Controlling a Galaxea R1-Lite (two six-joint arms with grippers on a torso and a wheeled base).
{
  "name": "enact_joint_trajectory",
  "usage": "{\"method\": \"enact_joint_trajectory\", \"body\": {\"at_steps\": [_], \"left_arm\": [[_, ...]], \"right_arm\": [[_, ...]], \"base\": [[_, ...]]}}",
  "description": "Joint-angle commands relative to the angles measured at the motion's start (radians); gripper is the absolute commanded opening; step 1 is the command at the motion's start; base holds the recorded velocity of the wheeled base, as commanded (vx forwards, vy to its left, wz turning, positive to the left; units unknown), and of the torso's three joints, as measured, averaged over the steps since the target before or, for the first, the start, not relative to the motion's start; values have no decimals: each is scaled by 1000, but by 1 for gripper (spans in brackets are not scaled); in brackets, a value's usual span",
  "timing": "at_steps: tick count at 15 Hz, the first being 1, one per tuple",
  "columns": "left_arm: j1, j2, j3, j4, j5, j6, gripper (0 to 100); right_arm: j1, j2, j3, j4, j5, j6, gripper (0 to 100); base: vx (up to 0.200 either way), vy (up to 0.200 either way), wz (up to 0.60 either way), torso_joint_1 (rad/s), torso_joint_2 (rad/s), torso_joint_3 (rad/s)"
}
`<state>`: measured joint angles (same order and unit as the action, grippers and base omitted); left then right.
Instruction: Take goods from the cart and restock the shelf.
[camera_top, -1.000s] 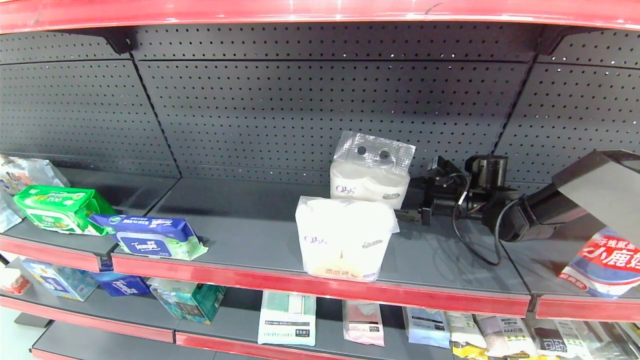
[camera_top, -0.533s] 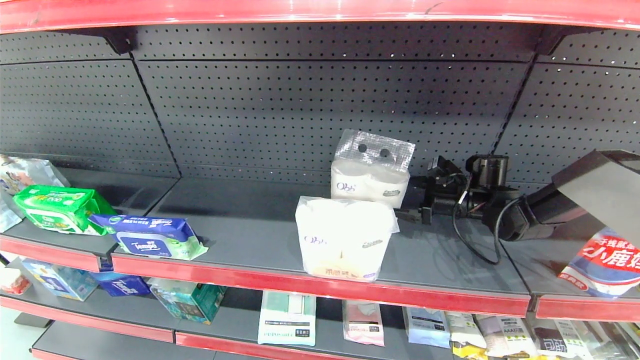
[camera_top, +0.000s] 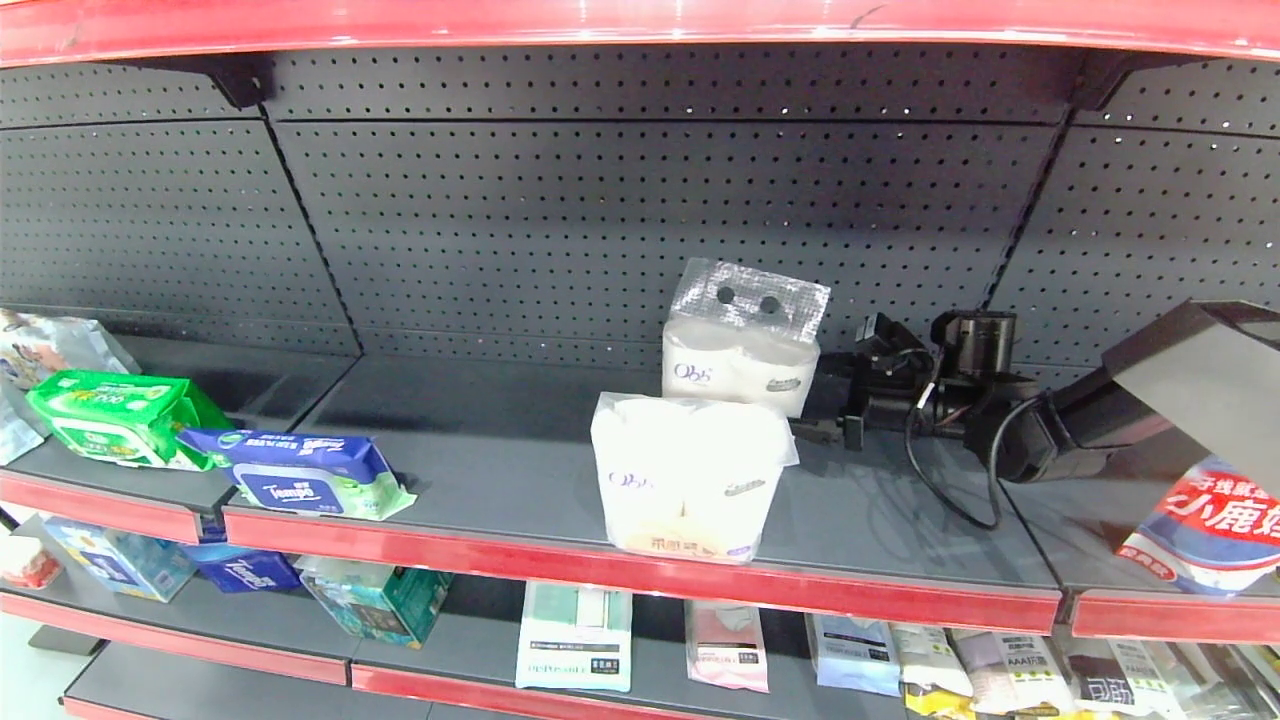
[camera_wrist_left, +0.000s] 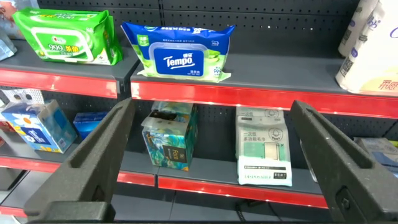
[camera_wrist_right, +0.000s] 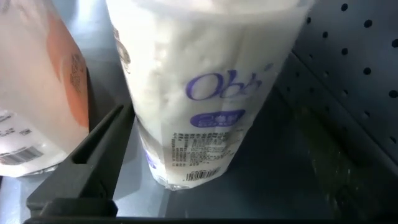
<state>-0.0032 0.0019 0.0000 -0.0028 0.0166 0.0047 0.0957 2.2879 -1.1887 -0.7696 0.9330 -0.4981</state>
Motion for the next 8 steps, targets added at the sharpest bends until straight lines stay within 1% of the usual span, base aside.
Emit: {"method": "enact_joint_trajectory", "body": {"at_steps": [1, 5, 8], "left_arm": [[0, 0, 0, 0, 0, 0, 100], [0, 0, 0, 0, 0, 0, 100], [0, 0, 0, 0, 0, 0, 100]], "right_arm": [[-2, -16, 12, 0, 7, 0, 100], [-5, -73, 69, 0, 9, 1, 100], [-19, -143, 136, 0, 9, 1, 100]], "base": [[0, 0, 0, 0, 0, 0], [0, 0, 0, 0, 0, 0], [0, 0, 0, 0, 0, 0]]}}
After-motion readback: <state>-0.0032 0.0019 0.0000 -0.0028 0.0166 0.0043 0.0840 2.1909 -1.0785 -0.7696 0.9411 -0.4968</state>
